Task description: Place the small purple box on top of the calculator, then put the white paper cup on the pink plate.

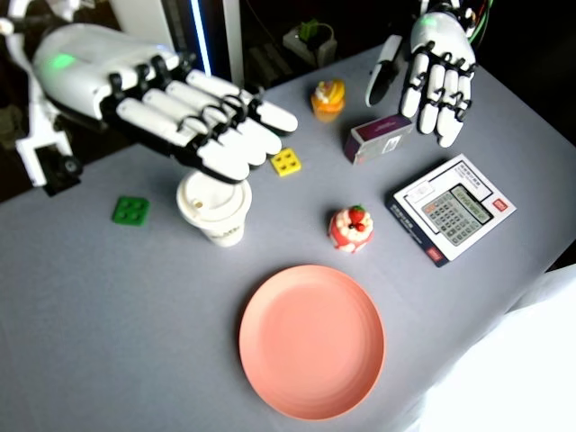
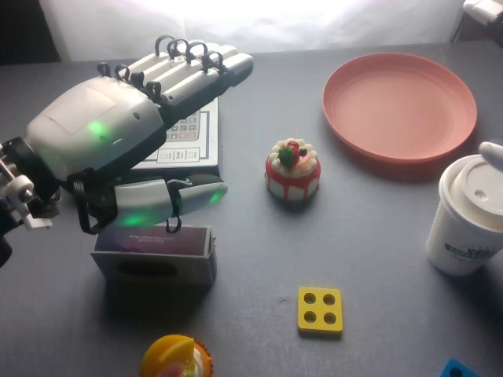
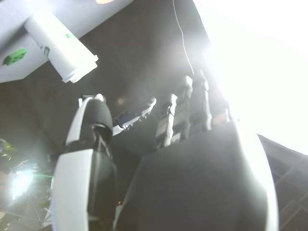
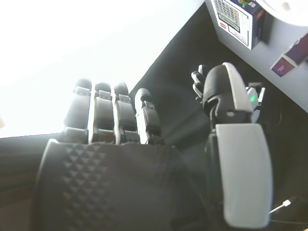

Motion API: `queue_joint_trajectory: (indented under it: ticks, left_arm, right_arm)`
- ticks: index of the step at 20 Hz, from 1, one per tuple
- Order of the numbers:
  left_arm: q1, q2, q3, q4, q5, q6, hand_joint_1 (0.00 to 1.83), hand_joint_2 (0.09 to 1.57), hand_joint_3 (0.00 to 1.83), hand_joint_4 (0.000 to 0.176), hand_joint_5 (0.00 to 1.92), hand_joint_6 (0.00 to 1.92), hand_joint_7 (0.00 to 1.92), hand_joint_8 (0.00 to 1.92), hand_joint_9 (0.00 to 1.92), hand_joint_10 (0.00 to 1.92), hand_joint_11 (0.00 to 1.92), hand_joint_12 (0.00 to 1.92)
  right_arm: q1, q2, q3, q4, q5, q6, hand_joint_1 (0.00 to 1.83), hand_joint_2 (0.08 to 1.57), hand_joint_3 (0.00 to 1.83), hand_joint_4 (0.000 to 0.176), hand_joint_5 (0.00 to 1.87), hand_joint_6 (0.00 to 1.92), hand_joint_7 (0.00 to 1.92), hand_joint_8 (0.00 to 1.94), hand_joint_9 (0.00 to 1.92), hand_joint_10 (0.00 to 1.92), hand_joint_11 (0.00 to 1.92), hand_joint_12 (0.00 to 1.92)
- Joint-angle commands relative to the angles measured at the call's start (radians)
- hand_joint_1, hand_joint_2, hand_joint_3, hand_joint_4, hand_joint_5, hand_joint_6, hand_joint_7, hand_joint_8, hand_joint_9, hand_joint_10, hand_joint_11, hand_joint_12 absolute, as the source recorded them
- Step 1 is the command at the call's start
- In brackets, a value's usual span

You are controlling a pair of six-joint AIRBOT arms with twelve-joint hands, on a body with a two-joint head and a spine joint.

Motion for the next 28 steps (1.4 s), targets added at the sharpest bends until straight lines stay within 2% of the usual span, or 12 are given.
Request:
queue_joint_trajectory:
  ticks: [1,3,6,10,15,16,17,20,25,26,27,28]
  left_arm:
    - [-0.018,-0.006,0.002,-0.011,-0.118,-0.004,0.53,1.15,0.00,0.022,0.00,0.00,0.00,0.00,0.00,0.00,0.00,0.00]
    - [-0.014,-0.006,0.002,-0.011,-0.111,-0.004,0.53,1.13,0.00,0.029,0.00,0.00,0.00,0.00,0.00,0.00,0.00,0.00]
    - [0.002,0.006,-0.001,-0.009,-0.086,-0.006,0.57,1.10,0.00,0.000,0.00,0.00,0.00,0.00,0.00,0.00,0.00,0.00]
    - [0.053,0.055,-0.016,-0.010,-0.047,-0.042,0.60,1.07,0.00,0.000,0.00,0.00,0.00,0.00,0.00,0.00,0.00,0.00]
    - [0.142,0.052,-0.018,-0.037,-0.004,-0.077,0.84,1.00,0.00,0.000,0.02,0.01,0.02,0.00,0.00,0.00,0.00,0.00]
    - [0.151,0.044,-0.015,-0.037,0.012,-0.078,0.86,1.00,0.00,0.003,0.01,0.00,0.02,0.00,0.00,0.00,0.00,0.00]
    - [0.156,0.038,-0.014,-0.037,0.023,-0.078,0.88,0.99,0.00,0.037,0.01,0.00,0.03,0.01,0.00,0.00,0.00,0.00]
    - [0.171,0.003,0.005,-0.037,0.068,-0.079,0.92,0.98,0.00,0.055,0.02,0.00,0.05,0.01,0.00,0.00,0.00,0.00]
    - [0.175,-0.041,0.046,-0.055,0.121,-0.079,1.02,1.06,0.01,0.041,0.12,0.02,0.17,0.02,0.08,0.02,0.00,0.00]
    - [0.176,-0.047,0.054,-0.061,0.125,-0.079,1.05,1.10,0.01,0.018,0.22,0.02,0.24,0.03,0.18,0.02,0.00,0.22]
    - [0.178,-0.053,0.061,-0.066,0.127,-0.079,1.06,1.14,0.00,0.000,0.34,0.02,0.43,0.01,0.38,0.08,0.00,0.91]
    - [0.178,-0.053,0.062,-0.068,0.126,-0.079,1.04,1.18,0.00,0.000,0.56,0.05,0.69,0.13,0.49,0.58,0.01,1.47]
  right_arm:
    - [0.007,-0.002,0.005,0.005,0.130,0.000,0.18,1.22,0.04,0.000,0.00,0.00,0.00,0.00,0.00,0.00,0.00,0.00]
    - [0.002,-0.002,0.005,0.011,0.134,0.000,0.17,1.21,0.03,0.000,0.00,0.00,0.00,0.00,0.00,0.00,0.00,0.00]
    - [-0.007,-0.002,0.005,0.021,0.135,0.000,0.16,1.22,0.03,0.000,0.00,0.00,0.00,0.00,0.00,0.00,0.00,0.00]
    - [-0.011,-0.003,0.006,0.023,0.135,0.000,0.16,1.23,0.03,0.000,0.00,0.00,0.00,0.00,0.00,0.00,0.00,0.00]
    - [-0.011,-0.006,0.006,0.030,0.135,0.000,0.18,1.24,0.03,0.000,0.00,0.00,0.00,0.00,0.00,0.00,0.00,0.00]
    - [-0.011,-0.007,0.006,0.032,0.135,0.000,0.19,1.24,0.03,0.000,0.00,0.00,0.00,0.00,0.00,0.00,0.00,0.00]
    - [-0.012,-0.008,0.006,0.033,0.136,0.000,0.20,1.23,0.03,0.000,0.00,0.00,0.00,0.00,0.00,0.00,0.00,0.00]
    - [-0.015,-0.010,0.006,0.037,0.138,0.002,0.22,1.24,0.03,0.000,0.00,0.00,0.00,0.00,0.00,0.00,0.00,0.00]
    - [-0.022,-0.010,0.006,0.043,0.138,0.012,0.21,1.24,0.02,0.000,0.00,0.00,0.00,0.00,0.00,0.00,0.00,0.00]
    - [-0.024,-0.010,0.006,0.043,0.138,0.016,0.23,1.23,0.02,0.000,0.00,0.00,0.00,0.00,0.00,0.00,0.00,0.00]
    - [-0.028,-0.010,0.006,0.043,0.138,0.029,0.21,1.23,0.02,0.000,0.00,0.00,0.00,0.00,0.00,0.00,0.00,0.00]
    - [-0.030,-0.010,0.007,0.043,0.138,0.034,0.26,1.24,0.02,0.000,0.00,0.00,0.00,0.00,0.00,0.00,0.00,0.00]
